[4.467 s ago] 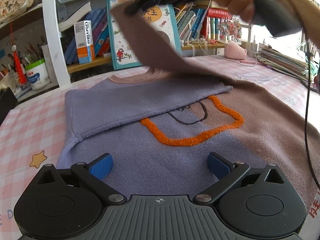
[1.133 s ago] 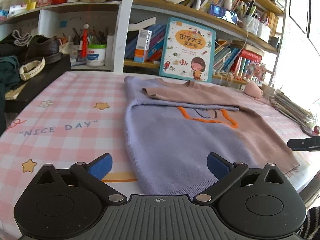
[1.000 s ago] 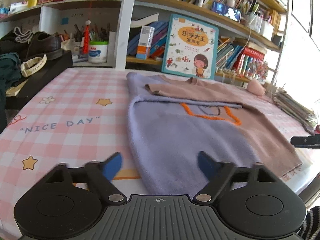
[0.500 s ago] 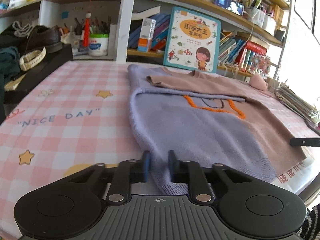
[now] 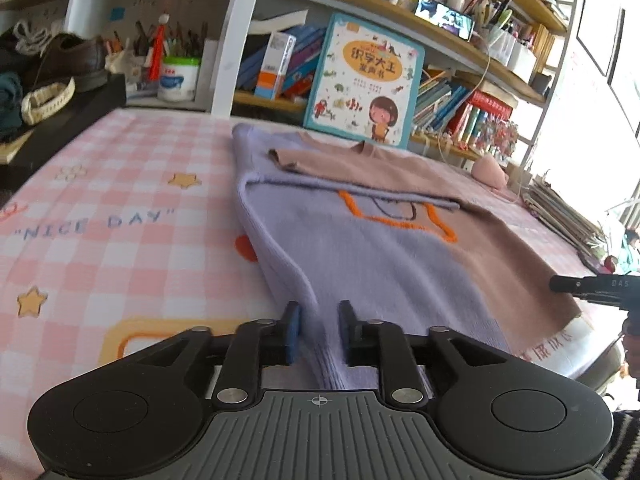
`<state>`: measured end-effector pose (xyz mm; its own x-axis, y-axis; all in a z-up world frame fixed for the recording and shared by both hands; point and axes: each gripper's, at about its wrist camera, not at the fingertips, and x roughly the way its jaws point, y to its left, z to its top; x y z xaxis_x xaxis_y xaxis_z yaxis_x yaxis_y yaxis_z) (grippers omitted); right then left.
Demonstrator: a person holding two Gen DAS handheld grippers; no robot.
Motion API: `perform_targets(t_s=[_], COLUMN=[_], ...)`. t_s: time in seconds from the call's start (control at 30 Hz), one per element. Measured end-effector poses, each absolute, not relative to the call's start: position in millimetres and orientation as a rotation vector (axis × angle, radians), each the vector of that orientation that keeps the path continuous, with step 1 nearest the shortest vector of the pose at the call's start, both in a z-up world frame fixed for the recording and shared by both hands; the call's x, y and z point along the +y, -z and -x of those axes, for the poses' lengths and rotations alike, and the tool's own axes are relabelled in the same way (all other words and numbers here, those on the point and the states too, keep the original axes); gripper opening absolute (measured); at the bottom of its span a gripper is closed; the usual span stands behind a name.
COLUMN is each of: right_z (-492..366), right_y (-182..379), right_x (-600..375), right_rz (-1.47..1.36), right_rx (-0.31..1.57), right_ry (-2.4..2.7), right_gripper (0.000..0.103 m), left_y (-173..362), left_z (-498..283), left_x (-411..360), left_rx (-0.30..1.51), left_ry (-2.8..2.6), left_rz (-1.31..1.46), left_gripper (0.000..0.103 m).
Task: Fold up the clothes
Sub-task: 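Grasp the lavender hem with the left tool while the right tool grasps the pink hem, then lift the hem with both tools and fold it up toward the collar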
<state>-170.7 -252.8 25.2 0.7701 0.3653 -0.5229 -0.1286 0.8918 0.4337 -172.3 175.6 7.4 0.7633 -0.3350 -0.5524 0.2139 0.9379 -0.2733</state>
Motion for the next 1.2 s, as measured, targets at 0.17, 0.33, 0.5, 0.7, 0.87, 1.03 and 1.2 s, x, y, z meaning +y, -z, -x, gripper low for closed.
perform_targets(t_s=[0.17, 0.33, 0.5, 0.7, 0.87, 1.03, 1.2], right_z=[177, 177, 182, 179, 177, 177, 175], right_y=[-15, -14, -28, -28, -15, -10, -1], right_x=[-258, -260, -262, -260, -261, -261, -274], right_rz=[-0.430, -0.470, -0.538, -0.523, -0.533, -0.558, -0.661], right_rx=[0.666, 0.669, 0.598, 0.639, 0.698, 0.707, 0.707], right_ry=[-0.291, -0.306, -0.378, -0.382, -0.382, -0.408, -0.402], right_gripper=[0.025, 0.014, 0.012, 0.016, 0.023, 0.025, 0.019], left_y=[0, -1, -18, -11, -2, 4, 10], left_z=[179, 178, 187, 180, 181, 176, 172], left_x=[178, 179, 172, 173, 178, 185, 197], left_rx=[0.653, 0.642, 0.592, 0.667, 0.711, 0.691, 0.681], left_ry=[0.318, 0.330, 0.369, 0.393, 0.433, 0.441, 0.443], left_rz=[0.239, 0.268, 0.252, 0.289, 0.339, 0.406, 0.502], left_gripper=[0.027, 0.009, 0.008, 0.013, 0.052, 0.048, 0.044])
